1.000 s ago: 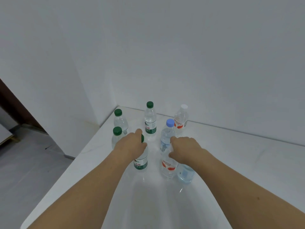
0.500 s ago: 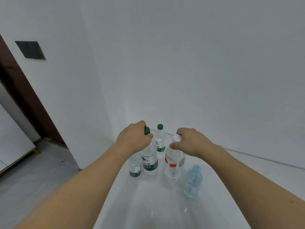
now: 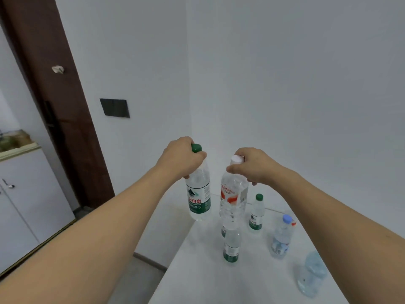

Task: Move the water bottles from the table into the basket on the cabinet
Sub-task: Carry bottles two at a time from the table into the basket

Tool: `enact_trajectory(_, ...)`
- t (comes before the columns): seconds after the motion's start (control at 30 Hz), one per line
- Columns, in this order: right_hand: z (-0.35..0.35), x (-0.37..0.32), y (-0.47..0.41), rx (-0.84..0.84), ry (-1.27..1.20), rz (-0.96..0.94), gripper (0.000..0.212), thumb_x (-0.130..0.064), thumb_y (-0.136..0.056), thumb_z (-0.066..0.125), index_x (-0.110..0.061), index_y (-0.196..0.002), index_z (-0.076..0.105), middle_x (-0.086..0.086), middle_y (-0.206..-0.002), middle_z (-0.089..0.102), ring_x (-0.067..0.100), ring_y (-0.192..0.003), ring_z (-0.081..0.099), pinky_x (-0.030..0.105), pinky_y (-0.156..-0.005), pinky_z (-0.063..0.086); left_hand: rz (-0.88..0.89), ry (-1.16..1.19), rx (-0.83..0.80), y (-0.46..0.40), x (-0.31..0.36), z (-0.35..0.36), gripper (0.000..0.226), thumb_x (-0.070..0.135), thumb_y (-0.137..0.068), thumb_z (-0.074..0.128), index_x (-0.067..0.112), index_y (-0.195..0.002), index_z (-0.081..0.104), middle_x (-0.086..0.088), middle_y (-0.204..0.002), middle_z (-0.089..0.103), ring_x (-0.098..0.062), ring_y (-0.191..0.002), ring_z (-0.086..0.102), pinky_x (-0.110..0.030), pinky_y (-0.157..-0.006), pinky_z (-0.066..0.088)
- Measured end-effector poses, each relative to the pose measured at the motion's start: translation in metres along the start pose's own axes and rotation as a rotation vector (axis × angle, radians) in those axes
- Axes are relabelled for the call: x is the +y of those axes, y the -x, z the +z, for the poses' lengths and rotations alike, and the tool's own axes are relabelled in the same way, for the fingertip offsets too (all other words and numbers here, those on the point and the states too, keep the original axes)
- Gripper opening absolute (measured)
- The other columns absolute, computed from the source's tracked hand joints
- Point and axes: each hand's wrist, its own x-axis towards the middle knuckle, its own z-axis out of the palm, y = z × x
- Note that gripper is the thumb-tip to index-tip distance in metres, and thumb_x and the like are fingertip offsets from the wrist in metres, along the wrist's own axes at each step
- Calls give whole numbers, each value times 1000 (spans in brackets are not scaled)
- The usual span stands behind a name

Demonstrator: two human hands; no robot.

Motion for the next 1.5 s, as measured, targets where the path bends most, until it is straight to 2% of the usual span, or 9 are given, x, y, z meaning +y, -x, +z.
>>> enact_trajectory(0.17,46,-64,-21,-19,-49,-44,19,-25,-83,68,-14,-96,59,5,-89,60,21,-59,58,25,-44,46,1,-61,58,-4,-58,-56,25,36,-87,58,13,-95,57,-4,-90,62,-25,-59,69,-42,-69,61)
enact_trajectory(0.33,85,-116,-42,-93,-65,-104,14,-24,-83,66,-15,-90,58,6,-86,59,21,-54,57,25,-44,46,-102,-79,133,1,-106,-110,26,38,-90,58,13,-99,57,-4,-91,63,-24,-60,70,-35,-65,59)
enact_trajectory(0.67,140,-196,-61,-226,-80,-341,14,-21,-81,64,-14,-93,60,6,-94,60,21,-61,57,28,-49,49,-272,-145,302,41,-168,-171,26,41,-88,59,16,-93,56,-3,-84,64,-23,-68,68,-44,-68,62)
enact_trajectory(0.73,150,-212,-60,-254,-66,-403,16,-22,-81,65,-15,-95,60,6,-96,60,20,-66,56,28,-50,49,-334,-147,348,53,-175,-180,25,40,-88,60,16,-92,57,-3,-83,64,-23,-69,68,-41,-65,61)
enact_trajectory(0.83,164,-234,-56,-281,-45,-490,18,-26,-82,66,-18,-97,60,3,-98,59,19,-78,59,28,-52,54,-411,-159,387,73,-182,-193,24,38,-90,60,14,-94,58,-4,-83,64,-20,-64,67,-26,-48,49)
enact_trajectory(0.9,173,-249,-50,-301,-44,-540,16,-28,-81,66,-20,-94,59,1,-96,59,17,-79,59,28,-55,57,-446,-185,400,91,-186,-202,23,36,-91,59,14,-92,57,-4,-80,63,-20,-62,66,-29,-50,52)
enact_trajectory(1.0,183,-271,-37,-366,-76,-606,13,-28,-80,66,-22,-89,59,2,-93,58,18,-75,59,26,-49,53,-513,-209,442,119,-191,-216,22,37,-90,60,15,-89,57,-2,-75,64,-21,-64,68,-38,-64,62)
enact_trajectory(1.2,199,-303,-12,-450,-134,-680,16,-27,-82,66,-19,-95,60,3,-93,60,20,-78,62,24,-49,54,-596,-315,488,157,-198,-242,26,40,-92,58,13,-92,57,-5,-81,66,-22,-60,69,-26,-48,48)
enact_trajectory(1.5,231,-342,-16,-481,-115,-735,22,-27,-80,69,-14,-97,62,5,-94,59,21,-79,63,24,-47,54,-671,-295,460,166,-233,-267,31,43,-95,56,13,-101,56,-4,-87,64,-22,-64,71,-36,-67,60)
